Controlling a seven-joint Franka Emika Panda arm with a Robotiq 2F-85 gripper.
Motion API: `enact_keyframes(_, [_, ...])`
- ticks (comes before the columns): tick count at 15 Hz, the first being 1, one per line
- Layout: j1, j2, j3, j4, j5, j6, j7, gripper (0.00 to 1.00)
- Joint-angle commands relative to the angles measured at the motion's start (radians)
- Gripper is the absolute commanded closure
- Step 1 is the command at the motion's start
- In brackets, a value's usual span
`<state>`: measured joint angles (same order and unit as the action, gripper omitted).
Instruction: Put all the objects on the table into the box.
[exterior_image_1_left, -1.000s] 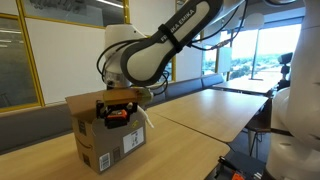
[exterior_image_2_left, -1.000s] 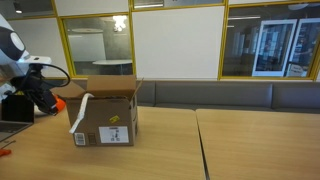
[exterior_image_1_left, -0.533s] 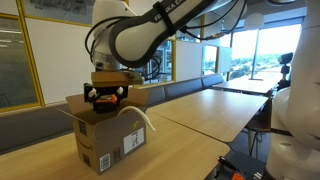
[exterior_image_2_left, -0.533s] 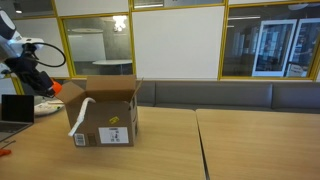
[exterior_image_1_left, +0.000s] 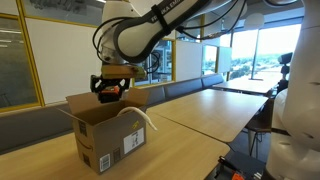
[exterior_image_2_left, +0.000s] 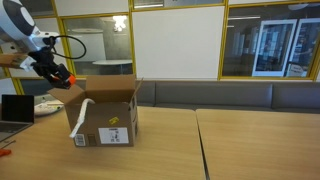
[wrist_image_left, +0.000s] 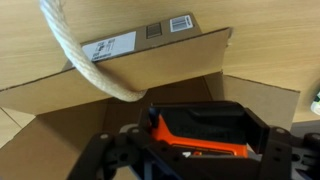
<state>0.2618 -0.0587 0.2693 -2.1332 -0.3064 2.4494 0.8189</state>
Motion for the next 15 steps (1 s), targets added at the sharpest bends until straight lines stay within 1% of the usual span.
enact_keyframes(1, [-0.045,0.095,-0.036,0.084,0.016,0.099,-0.114,0.38])
enact_keyframes(5, [-0.068,0.231,-0.087,0.167,0.062,0.194,-0.226,0.38])
enact_keyframes(7, [-0.068,0.303,-0.108,0.214,0.096,0.218,-0.278,0.38])
enact_keyframes(9, [-0.064,0.378,-0.125,0.267,0.144,0.220,-0.331,0.38])
enact_keyframes(13, [-0.072,0.514,-0.131,0.377,0.265,0.193,-0.444,0.38])
enact_keyframes(15, [-0.067,0.575,-0.141,0.432,0.296,0.172,-0.467,0.38])
